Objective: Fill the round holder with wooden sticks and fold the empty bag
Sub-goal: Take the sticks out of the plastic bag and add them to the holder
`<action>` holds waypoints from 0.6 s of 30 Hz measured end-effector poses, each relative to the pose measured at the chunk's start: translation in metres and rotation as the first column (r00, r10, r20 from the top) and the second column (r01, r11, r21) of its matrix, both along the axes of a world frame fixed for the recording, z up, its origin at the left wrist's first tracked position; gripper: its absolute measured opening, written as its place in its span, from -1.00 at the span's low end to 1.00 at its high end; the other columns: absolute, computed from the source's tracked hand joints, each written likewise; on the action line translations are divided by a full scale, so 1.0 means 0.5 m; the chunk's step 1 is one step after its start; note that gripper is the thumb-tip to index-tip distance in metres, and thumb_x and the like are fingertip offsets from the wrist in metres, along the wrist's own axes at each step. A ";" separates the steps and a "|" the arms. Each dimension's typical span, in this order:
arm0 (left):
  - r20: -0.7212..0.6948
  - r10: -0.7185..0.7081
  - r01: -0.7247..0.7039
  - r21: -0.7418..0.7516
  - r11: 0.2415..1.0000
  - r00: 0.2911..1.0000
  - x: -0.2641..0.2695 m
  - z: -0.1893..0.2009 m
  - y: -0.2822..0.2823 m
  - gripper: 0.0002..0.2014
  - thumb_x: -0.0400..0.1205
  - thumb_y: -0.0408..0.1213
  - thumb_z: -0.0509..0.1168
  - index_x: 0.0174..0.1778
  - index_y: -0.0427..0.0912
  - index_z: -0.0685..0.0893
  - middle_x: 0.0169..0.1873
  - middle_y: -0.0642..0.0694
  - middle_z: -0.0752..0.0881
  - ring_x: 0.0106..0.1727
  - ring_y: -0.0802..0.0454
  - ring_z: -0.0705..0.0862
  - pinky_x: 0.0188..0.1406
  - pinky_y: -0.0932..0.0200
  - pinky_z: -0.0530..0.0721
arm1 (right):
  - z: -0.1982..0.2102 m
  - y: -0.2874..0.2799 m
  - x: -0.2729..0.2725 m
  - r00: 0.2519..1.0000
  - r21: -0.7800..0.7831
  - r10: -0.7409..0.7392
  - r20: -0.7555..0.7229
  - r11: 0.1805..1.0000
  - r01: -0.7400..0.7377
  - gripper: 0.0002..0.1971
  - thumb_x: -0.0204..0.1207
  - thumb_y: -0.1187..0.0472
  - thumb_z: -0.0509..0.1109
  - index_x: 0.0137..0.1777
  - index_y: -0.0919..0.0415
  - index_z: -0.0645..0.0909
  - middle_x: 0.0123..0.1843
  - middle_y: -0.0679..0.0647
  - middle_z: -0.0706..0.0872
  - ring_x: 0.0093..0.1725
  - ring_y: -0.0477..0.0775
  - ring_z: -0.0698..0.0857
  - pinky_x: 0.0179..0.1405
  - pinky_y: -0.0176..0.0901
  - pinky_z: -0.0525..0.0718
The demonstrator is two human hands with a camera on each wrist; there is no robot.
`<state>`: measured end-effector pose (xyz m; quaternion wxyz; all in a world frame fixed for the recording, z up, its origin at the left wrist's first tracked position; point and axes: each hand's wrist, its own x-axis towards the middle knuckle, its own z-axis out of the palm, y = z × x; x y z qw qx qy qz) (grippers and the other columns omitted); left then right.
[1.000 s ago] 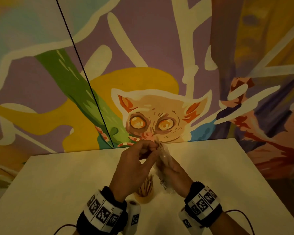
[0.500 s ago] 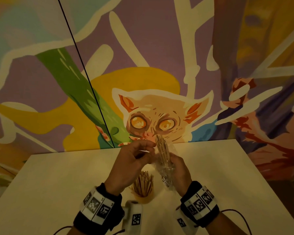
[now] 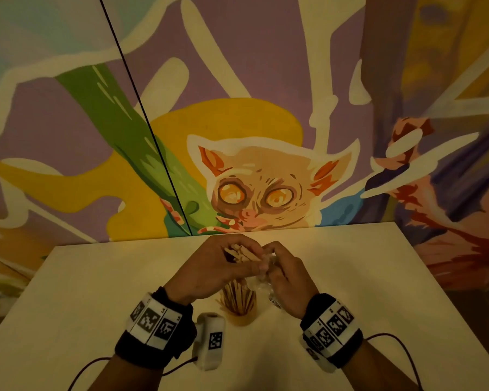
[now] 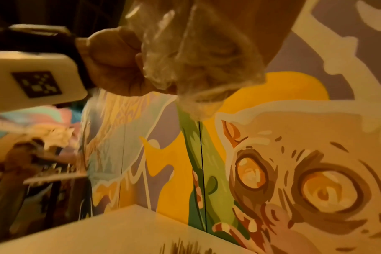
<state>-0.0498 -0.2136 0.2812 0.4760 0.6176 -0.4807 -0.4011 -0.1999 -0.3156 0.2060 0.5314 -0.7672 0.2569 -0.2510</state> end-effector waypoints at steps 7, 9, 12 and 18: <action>0.017 0.043 -0.045 0.123 0.991 0.999 0.026 -0.032 -0.008 -0.85 0.51 -0.31 0.61 -0.05 -0.27 0.89 -0.20 -0.33 0.86 -0.26 -0.11 0.82 -0.17 0.03 0.86 | -0.047 0.018 0.006 0.985 -0.072 -0.163 -0.049 0.985 0.160 -0.77 0.54 0.07 0.05 0.04 -0.04 0.53 -0.34 0.06 0.73 -0.41 0.07 0.66 -0.40 0.12 0.65; -0.009 0.087 -0.084 0.157 0.984 0.996 0.040 -0.040 -0.009 -0.84 0.50 -0.33 0.62 -0.05 -0.28 0.89 -0.19 -0.29 0.89 -0.23 -0.15 0.86 -0.11 0.04 0.87 | -0.061 0.013 0.001 0.981 -0.099 -0.177 -0.074 0.981 0.170 -0.73 0.55 0.02 0.03 0.07 -0.04 0.54 -0.27 0.02 0.76 -0.31 0.09 0.71 -0.32 0.12 0.69; -0.039 0.131 -0.122 0.195 0.973 0.991 0.064 -0.055 -0.013 -0.84 0.48 -0.34 0.62 -0.05 -0.27 0.90 -0.13 -0.35 0.88 -0.20 -0.19 0.87 -0.09 0.04 0.86 | -0.084 0.001 -0.009 0.978 -0.089 -0.191 -0.089 0.979 0.183 -0.71 0.62 -0.02 0.01 0.06 -0.03 0.56 -0.23 -0.03 0.76 -0.29 0.01 0.69 -0.31 0.02 0.67; -0.093 0.185 -0.157 0.254 0.955 0.978 0.093 -0.083 -0.028 -0.86 0.50 -0.42 0.59 -0.04 -0.33 0.89 -0.12 -0.37 0.87 -0.19 -0.12 0.82 -0.15 0.14 0.85 | -0.125 -0.015 -0.004 0.972 -0.027 -0.193 -0.132 0.981 0.191 -0.69 0.61 -0.05 0.02 -0.04 -0.04 0.59 -0.26 -0.09 0.72 -0.28 -0.01 0.66 -0.27 0.00 0.64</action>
